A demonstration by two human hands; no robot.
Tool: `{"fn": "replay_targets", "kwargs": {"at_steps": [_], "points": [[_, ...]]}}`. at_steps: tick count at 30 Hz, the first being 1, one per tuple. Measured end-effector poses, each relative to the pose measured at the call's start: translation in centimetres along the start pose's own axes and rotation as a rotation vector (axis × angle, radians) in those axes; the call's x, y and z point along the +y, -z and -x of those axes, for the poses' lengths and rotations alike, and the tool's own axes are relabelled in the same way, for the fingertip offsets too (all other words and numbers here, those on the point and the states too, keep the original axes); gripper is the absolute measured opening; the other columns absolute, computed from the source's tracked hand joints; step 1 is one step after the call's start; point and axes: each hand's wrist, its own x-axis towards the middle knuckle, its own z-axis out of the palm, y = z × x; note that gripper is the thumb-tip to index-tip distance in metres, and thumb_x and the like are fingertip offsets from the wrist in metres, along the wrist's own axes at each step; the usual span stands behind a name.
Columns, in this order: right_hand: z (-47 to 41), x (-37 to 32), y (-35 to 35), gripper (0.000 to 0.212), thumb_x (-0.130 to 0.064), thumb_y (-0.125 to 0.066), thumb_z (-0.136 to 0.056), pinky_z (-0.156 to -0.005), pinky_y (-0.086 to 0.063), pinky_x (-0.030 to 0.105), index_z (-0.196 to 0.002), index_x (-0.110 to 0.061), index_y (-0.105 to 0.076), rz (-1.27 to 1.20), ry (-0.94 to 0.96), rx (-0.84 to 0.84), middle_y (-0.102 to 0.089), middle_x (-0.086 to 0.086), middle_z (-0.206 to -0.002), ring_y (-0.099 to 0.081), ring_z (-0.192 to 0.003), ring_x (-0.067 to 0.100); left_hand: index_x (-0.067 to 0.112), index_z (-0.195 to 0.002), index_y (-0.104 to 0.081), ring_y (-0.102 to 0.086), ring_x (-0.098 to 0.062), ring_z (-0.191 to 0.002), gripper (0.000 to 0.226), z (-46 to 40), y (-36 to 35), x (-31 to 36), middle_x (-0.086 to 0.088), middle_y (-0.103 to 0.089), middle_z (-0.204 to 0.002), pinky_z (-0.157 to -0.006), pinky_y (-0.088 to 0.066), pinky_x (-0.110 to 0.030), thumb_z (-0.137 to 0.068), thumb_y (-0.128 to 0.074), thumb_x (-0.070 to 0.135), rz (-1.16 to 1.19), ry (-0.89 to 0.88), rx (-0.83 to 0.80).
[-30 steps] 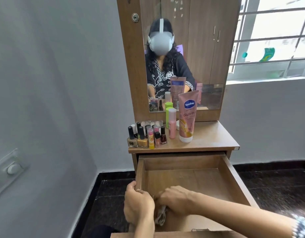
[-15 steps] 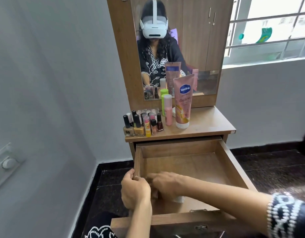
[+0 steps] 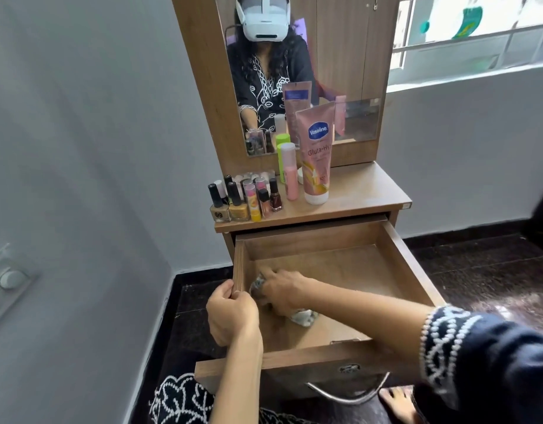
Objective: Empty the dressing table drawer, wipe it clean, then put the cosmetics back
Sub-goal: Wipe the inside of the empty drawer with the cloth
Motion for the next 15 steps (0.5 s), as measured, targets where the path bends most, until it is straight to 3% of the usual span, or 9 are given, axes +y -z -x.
{"fn": "replay_targets", "kwargs": {"at_steps": [3,6,8,11,15], "points": [[2.5,0.8,-1.5,0.049,-0.005,-0.055,-0.087,-0.085,-0.051,0.040,-0.135,-0.013,-0.049,0.093,0.154,-0.117,-0.021,0.008,-0.142,-0.045,-0.111,0.029,0.021,-0.113,-0.066,-0.062,-0.022,-0.106,0.032,0.1,0.1,-0.2,0.003,-0.067,-0.116,-0.089,-0.047,-0.036,-0.089,-0.051,0.007,-0.005,-0.002,-0.004],[2.1,2.2,-1.0,0.056,-0.009,-0.057,-0.087,-0.074,-0.049,0.033,-0.140,-0.020,-0.042,0.115,0.105,-0.147,-0.025,0.008,-0.139,-0.048,-0.100,0.024,0.021,-0.111,-0.067,-0.063,-0.022,-0.104,0.031,0.1,0.0,-0.2,0.003,-0.068,-0.115,-0.091,-0.049,-0.038,-0.089,-0.051,0.007,0.004,0.001,-0.010],[0.5,2.9,-0.2,0.061,-0.010,-0.053,-0.091,-0.082,-0.049,0.037,-0.147,-0.021,-0.032,0.078,-0.007,-0.091,-0.016,0.011,-0.150,-0.047,-0.115,0.030,0.022,-0.110,-0.067,-0.063,-0.023,-0.103,0.031,0.1,0.0,-0.2,0.004,-0.068,-0.114,-0.092,-0.049,-0.041,-0.088,-0.051,0.007,0.007,0.011,-0.009],[-2.0,2.4,0.4,0.065,-0.009,-0.045,-0.094,-0.103,-0.041,0.046,-0.150,-0.029,-0.020,-0.042,-0.158,-0.055,0.005,0.011,-0.158,-0.028,-0.138,0.040,0.022,-0.109,-0.067,-0.063,-0.023,-0.101,0.031,0.1,0.0,-0.1,0.004,-0.069,-0.113,-0.092,-0.049,-0.043,-0.088,-0.051,0.006,0.011,0.006,-0.006],[-2.6,0.5,-0.5,0.060,-0.013,-0.051,-0.092,-0.100,-0.043,0.046,-0.147,-0.024,-0.028,0.011,-0.149,-0.074,-0.007,0.011,-0.155,-0.030,-0.133,0.037,0.022,-0.109,-0.067,-0.063,-0.023,-0.102,0.030,0.2,-0.1,0.1,0.004,-0.068,-0.113,-0.092,-0.049,-0.042,-0.088,-0.051,0.007,0.011,0.007,-0.001]]}}
